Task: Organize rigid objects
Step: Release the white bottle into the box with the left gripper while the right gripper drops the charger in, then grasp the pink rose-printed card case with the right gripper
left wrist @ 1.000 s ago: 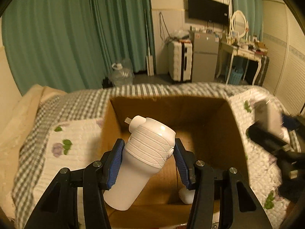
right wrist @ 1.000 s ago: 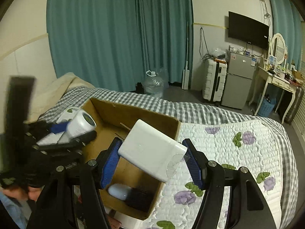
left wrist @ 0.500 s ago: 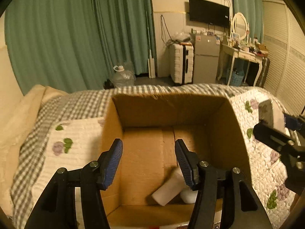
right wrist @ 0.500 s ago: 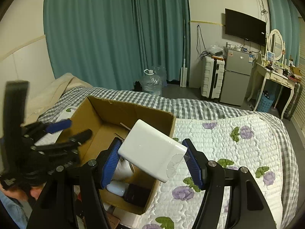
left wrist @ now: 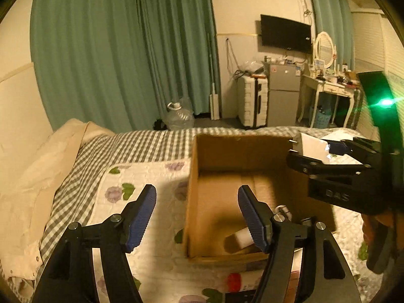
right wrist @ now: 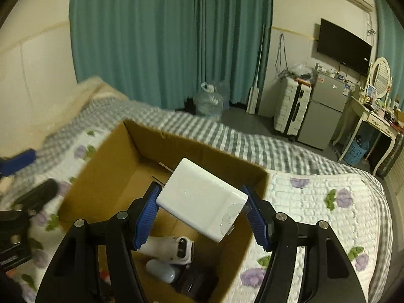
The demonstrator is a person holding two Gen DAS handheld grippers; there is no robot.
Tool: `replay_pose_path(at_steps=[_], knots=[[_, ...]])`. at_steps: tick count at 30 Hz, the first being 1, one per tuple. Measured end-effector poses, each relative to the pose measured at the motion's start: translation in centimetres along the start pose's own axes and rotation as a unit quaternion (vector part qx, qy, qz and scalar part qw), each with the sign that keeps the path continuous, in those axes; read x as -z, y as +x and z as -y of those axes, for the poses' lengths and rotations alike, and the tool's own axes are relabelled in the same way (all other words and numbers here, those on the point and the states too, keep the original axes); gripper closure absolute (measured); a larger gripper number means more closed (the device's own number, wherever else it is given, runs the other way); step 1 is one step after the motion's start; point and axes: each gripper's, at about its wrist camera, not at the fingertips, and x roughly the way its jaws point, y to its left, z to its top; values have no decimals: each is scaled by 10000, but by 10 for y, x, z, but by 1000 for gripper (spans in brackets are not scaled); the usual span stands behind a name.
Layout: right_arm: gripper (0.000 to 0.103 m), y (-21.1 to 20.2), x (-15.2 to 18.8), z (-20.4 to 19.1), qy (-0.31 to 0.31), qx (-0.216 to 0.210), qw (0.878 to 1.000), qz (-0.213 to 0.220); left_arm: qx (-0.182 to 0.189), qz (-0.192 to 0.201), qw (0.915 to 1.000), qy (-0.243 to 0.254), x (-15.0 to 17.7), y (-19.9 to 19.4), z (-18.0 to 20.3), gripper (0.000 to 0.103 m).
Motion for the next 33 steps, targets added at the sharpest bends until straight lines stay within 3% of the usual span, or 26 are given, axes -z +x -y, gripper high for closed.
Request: replay_pose_path(at_steps=[11, 13, 15, 23, 30, 33], knots=[[36, 59, 19, -3, -221, 229, 9984, -469, -8, -348, 9992, -198, 25, 46, -8, 33], [21, 55, 19, -5, -249, 310, 9986, -343, -35, -330, 9992, -205, 26, 44, -8, 33], [14, 45, 17, -4, -185, 334, 9992, -150, -48, -300, 9993, -210, 27, 41, -9, 33], [10, -42, 17, 1, -104, 398, 9981, 448, -90, -52, 9998, -191, 19, -5, -8, 33], [5, -139, 26, -2, -110, 288, 9967, 750, 45, 344, 9993, -139, 4, -80, 1, 33], [0, -167, 38, -12, -206, 181, 9965, 787, 57, 409, 9991, -121, 7, -105, 0, 27]])
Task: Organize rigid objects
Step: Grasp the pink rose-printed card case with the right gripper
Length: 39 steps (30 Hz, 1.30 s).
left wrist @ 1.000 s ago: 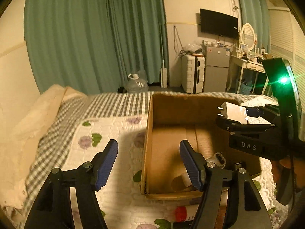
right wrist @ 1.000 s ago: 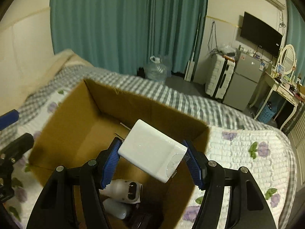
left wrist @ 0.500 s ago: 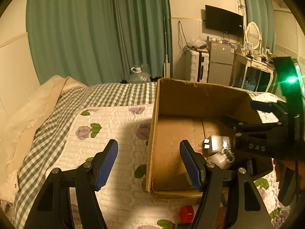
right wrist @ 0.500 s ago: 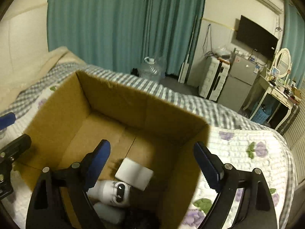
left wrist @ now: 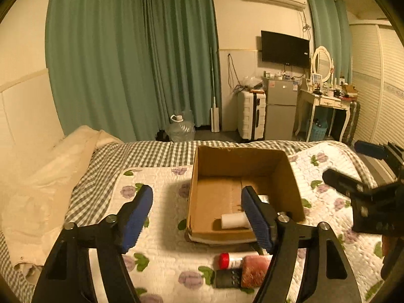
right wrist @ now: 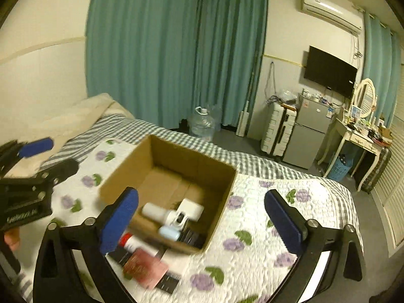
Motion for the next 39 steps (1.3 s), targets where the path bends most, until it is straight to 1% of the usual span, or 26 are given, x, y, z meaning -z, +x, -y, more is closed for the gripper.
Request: replay_pose_path(at_steps=[3, 5, 6, 9, 12, 14, 16, 20, 25, 28, 30, 32, 33, 34, 37, 39], knots=[[0, -14, 17, -12, -133, -28, 9999, -70, -104, -67, 9999, 53, 14, -16, -2, 27], [0, -11, 35, -19, -110, -85, 9996, -264, -116, -157, 9998, 6, 27, -18, -5, 27], [0, -4, 48, -24, -46, -129, 9989, -443, -118, -240, 9996, -51, 36, -17, -7, 27], [0, 17, 77, -32, 177, -107, 9967, -788, -131, -494, 9986, -161, 68, -5, -12, 27], [0, 48, 108, -43, 541, -169, 9908, -1229, -207, -791, 9964, -242, 103, 19, -17, 27], [0, 64, 120, -51, 653, -254, 9871, -1441, -250, -962, 9947, -257, 115, 35, -20, 27], [0, 80, 129, -58, 619, -160, 9847, -1624, -325, -1136, 9927, -254, 126, 50, -22, 27], [0, 109, 141, -66, 769, -196, 9781, -1926, -255, -1339, 9901, -341, 136, 63, -26, 27], [0, 131, 145, -71, 918, -278, 9741, -2046, -173, -1422, 9888, -426, 143, 68, -29, 27], [0, 143, 147, -75, 902, -227, 9722, -2149, -186, -1471, 9879, -460, 143, 70, -31, 27], [1, 145, 150, -75, 933, -230, 9721, -2138, -206, -1493, 9876, -450, 143, 72, -32, 27], [10, 141, 151, -74, 960, -329, 9723, -2106, -207, -1504, 9875, -428, 144, 72, -31, 27], [22, 138, 151, -73, 971, -475, 9721, -2083, -216, -1504, 9876, -404, 144, 72, -30, 27], [25, 135, 151, -74, 945, -512, 9725, -2065, -234, -1505, 9876, -378, 144, 72, -29, 27], [27, 122, 152, -74, 744, -431, 9769, -1956, -262, -1517, 9876, -315, 146, 73, -25, 27], [28, 107, 152, -65, 788, -455, 9788, -1837, -264, -1542, 9874, -254, 146, 74, -22, 27]])
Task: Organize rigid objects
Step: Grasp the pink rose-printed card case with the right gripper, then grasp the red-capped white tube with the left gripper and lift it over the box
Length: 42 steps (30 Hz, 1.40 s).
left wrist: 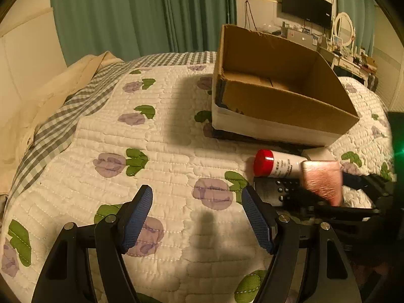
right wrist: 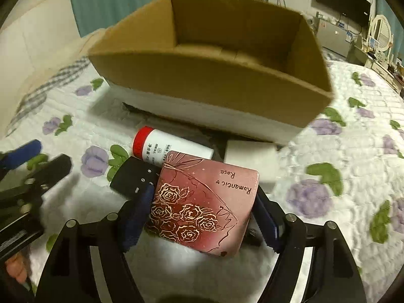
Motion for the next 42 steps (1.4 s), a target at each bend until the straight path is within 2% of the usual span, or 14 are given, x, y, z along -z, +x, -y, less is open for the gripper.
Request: replay_pose_path(at_steps=[3, 10, 12, 17, 26, 31, 38, 42], knots=[[29, -21, 0, 16, 63, -5, 9999, 147, 16, -30, 9999, 100, -1, 0, 8, 27], [30, -53, -16, 59, 172, 520, 9977, 409, 432, -14, 9976, 533, -16, 1, 48, 27], [30, -54, -17, 75, 368, 522, 9971, 409, 554, -95, 9967, 593, -20, 7, 58, 27], [30, -46, -21, 83, 627, 374, 9968, 336, 832, -307, 9937, 685, -23, 27, 82, 27], [30, -39, -20, 90, 790, 184, 9963, 272, 710, -574, 9930, 753, -33, 67, 103, 27], [30, -35, -20, 90, 816, 155, 9963, 218, 659, -465, 9940, 742, -41, 73, 106, 27], [30, -36, -19, 89, 816, 184, 9963, 213, 618, -541, 9926, 890, -38, 77, 112, 24], [30, -35, -19, 88, 790, 205, 9965, 192, 663, -563, 9939, 682, -44, 83, 109, 24]])
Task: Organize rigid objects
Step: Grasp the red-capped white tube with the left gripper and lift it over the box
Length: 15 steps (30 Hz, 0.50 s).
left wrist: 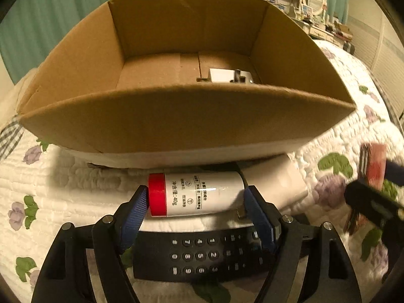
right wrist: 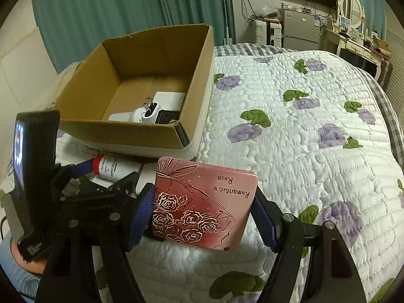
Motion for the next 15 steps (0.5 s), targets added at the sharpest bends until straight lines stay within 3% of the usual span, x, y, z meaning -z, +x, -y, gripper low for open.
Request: replay_pose_path(at_steps=[3, 5, 9, 15], knots=[[30, 2, 1, 1, 17, 16, 10000, -22, -9, -67, 10000, -66, -2, 6, -1, 22], [30, 2, 1, 1, 20, 9, 10000, -38, -20, -347, 9993, -146, -1, 20, -6, 22], [30, 4, 2, 0, 1, 10, 10000, -55, 195, -211, 9992, -277, 0, 19, -14, 23], [30, 1, 1, -1, -41, 30, 10000, -18, 88, 120, 9999, 12, 7, 3, -7, 24]])
